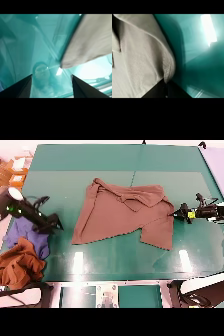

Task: Fold the shirts.

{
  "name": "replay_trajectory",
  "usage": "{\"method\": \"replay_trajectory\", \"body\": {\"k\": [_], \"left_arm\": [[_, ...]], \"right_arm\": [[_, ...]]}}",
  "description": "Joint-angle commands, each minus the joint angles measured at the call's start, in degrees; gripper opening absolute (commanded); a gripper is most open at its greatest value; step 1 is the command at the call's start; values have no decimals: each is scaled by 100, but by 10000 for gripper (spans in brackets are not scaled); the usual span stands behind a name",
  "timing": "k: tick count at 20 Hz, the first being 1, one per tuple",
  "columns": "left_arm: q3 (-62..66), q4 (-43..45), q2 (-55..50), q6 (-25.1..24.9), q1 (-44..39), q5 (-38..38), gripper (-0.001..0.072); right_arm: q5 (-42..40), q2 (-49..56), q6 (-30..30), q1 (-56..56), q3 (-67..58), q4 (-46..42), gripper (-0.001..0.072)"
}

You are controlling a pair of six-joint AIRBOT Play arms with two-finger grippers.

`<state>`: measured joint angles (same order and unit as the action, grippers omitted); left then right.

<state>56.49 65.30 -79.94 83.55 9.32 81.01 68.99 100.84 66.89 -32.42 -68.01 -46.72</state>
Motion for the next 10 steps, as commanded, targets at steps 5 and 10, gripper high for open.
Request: {"method": "replay_trajectory", "body": {"k": [5,10], "left_arm": [[-1624,-1587,374,-798,-267,-1867,560],[-2177,-1762,374,-828,-787,-2317,526]], "right_arm": [[-151,31,-9,50,-125,-26,21],[-153,31,-9,50,-125,-24,20]]}}
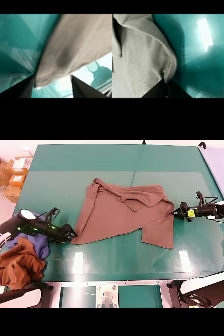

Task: Fold the shirts.

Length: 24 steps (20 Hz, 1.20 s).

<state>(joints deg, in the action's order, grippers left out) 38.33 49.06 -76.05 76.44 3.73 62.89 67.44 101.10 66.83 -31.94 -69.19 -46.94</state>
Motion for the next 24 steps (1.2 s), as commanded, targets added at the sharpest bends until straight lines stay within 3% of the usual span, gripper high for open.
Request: {"method": "replay_trajectory", "body": {"k": [1,4,5,6,8,9,12,15,21,22,23,24], "left_arm": [[-455,-317,-15,-199,-251,-575,480],[-564,-1027,-13,-695,-249,-785,476],[-560,-1189,-13,-863,-249,-828,257],[-557,-1292,-13,-1029,-249,-835,90],[-553,-1305,-13,-1152,-247,-859,69],[-553,-1279,-9,-1233,-238,-844,21],[-264,-638,-2,-1113,13,-227,21],[212,330,223,-503,739,581,21],[232,-229,343,-815,994,380,22],[232,-326,343,-820,994,448,23],[232,-306,343,-809,997,625,151],[232,-260,345,-741,1016,863,492]], "right_arm": [[2,4,-2,2,-7,-2,20],[17,4,0,2,-7,-2,21],[66,2,2,2,-7,0,21],[136,2,2,0,-7,0,21],[210,2,2,0,-7,-2,20],[227,2,0,-2,-7,-2,20],[317,-4,2,-39,-7,-7,20],[402,-122,63,-260,9,-22,19],[417,-977,315,-575,1014,-22,19],[398,-1130,319,-551,1316,-22,19],[398,-1237,317,-538,1556,-24,20],[398,-1329,293,-538,1762,-24,19]]}}
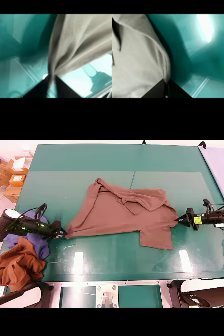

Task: Fold the shirts.

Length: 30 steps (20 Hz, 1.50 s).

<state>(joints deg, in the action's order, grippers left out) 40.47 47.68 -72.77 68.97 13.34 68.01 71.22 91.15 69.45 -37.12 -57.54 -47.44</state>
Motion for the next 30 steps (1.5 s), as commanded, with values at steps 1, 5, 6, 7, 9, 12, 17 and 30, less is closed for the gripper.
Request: {"method": "replay_trajectory", "body": {"k": [1,5,6,7,9,12,17,30], "left_arm": [[20,-114,22,59,131,566,520],[4,260,33,118,874,835,520],[-85,372,33,153,1040,656,520],[-269,302,33,151,1156,374,520],[-656,-111,7,-9,1169,-258,520],[-1176,-927,-131,-426,1169,-813,519],[-1355,-2251,-562,-1154,518,-1165,479],[1143,-3058,-181,-1027,175,634,20]], "right_arm": [[20,-400,-13,-20,723,31,19],[39,-522,-9,-20,844,28,20],[42,-542,-9,-17,872,31,19],[42,-549,-9,-15,892,31,19],[33,-546,-11,-11,933,48,19],[-48,-546,-13,-11,935,50,19],[-153,-544,-15,-13,935,74,19],[509,-1711,-291,-22,-160,2020,19]]}}
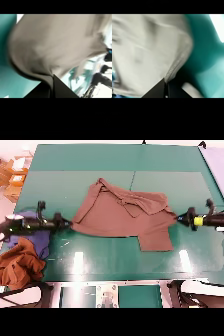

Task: Fold the shirts.

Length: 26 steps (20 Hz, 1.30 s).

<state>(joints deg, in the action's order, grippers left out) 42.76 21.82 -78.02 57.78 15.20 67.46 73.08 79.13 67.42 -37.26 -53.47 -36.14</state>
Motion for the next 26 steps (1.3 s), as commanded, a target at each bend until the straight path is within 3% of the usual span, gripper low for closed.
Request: {"method": "replay_trajectory", "body": {"k": [1,6,10,13,16,19,23,26], "left_arm": [[1394,-608,638,199,-11,695,20],[4754,-748,2063,551,-11,431,21],[7294,-494,2505,837,-11,44,22],[8183,42,2511,1388,-11,98,22],[7921,938,2509,2011,-11,413,22],[6811,1314,2474,2114,-11,562,22],[5226,1270,1912,1530,-186,590,21],[4225,1272,1016,1038,-678,76,21]], "right_arm": [[350,-831,-79,-13,-999,1102,19],[-334,-2339,-57,-323,-3504,2262,19],[-1434,-3403,-61,-1095,-5090,1974,19],[-1674,-3816,-9,-1211,-5657,1001,19],[-1576,-3832,7,-1067,-5659,535,19],[-1196,-3532,0,-612,-5198,702,20],[-1217,-3042,-264,448,-3438,599,20],[-1919,-2380,-431,1165,-2002,260,20]]}}
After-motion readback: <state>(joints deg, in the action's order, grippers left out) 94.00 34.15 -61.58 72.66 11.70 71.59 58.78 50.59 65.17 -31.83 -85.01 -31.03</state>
